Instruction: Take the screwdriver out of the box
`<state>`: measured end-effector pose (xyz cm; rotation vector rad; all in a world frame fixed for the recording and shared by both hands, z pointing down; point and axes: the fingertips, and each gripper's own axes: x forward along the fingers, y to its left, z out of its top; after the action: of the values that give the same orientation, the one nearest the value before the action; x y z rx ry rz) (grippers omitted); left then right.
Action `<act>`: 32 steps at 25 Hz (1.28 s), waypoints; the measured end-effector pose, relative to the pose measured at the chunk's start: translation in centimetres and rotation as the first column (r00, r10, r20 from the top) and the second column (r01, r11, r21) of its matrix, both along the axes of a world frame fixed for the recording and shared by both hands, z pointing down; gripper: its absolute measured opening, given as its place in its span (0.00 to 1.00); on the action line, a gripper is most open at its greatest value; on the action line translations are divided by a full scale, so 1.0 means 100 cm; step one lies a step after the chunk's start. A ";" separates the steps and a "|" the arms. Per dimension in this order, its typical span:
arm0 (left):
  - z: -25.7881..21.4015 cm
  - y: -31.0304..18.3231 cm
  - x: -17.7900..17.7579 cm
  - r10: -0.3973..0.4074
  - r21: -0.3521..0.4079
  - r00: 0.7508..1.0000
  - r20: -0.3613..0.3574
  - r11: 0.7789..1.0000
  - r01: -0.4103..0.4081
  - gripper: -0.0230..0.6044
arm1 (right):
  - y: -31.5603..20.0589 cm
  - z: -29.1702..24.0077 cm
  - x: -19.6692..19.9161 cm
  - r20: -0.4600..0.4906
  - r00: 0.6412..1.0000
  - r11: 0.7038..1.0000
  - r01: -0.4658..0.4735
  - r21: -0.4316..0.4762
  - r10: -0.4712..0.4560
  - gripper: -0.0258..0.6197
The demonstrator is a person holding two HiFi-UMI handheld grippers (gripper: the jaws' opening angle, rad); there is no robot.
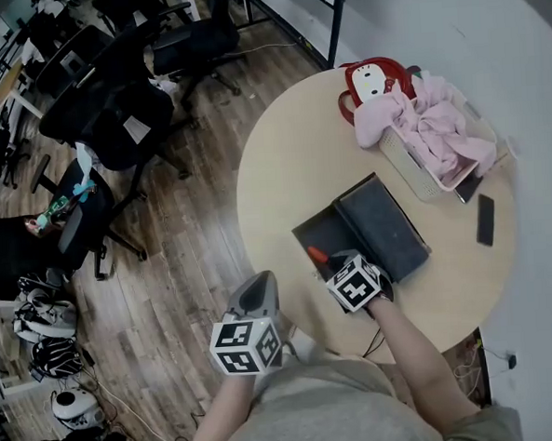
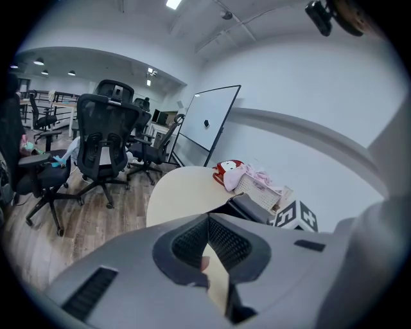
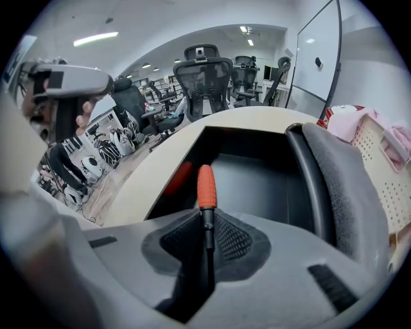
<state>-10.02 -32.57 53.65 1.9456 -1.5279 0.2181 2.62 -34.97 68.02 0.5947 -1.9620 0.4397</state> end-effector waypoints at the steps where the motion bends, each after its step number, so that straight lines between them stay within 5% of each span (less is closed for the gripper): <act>1: 0.000 0.001 0.000 0.001 0.000 1.000 0.000 1.000 -0.001 0.04 | 0.000 0.000 0.001 0.000 1.000 1.000 0.000 0.002 0.000 0.12; 16: -0.012 0.031 -0.010 0.019 0.037 1.000 0.001 0.999 -0.019 0.04 | 0.000 -0.035 0.009 0.023 0.996 0.978 -0.093 0.184 0.091 0.12; 32: -0.032 0.092 -0.003 0.092 0.110 0.996 -0.005 0.990 -0.091 0.04 | 0.051 -0.125 0.004 0.198 0.960 0.876 -0.264 0.403 0.198 0.11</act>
<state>-10.34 -23.32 50.45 2.1015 -1.4734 0.1663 3.03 -29.91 55.57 1.1147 -2.1574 0.2002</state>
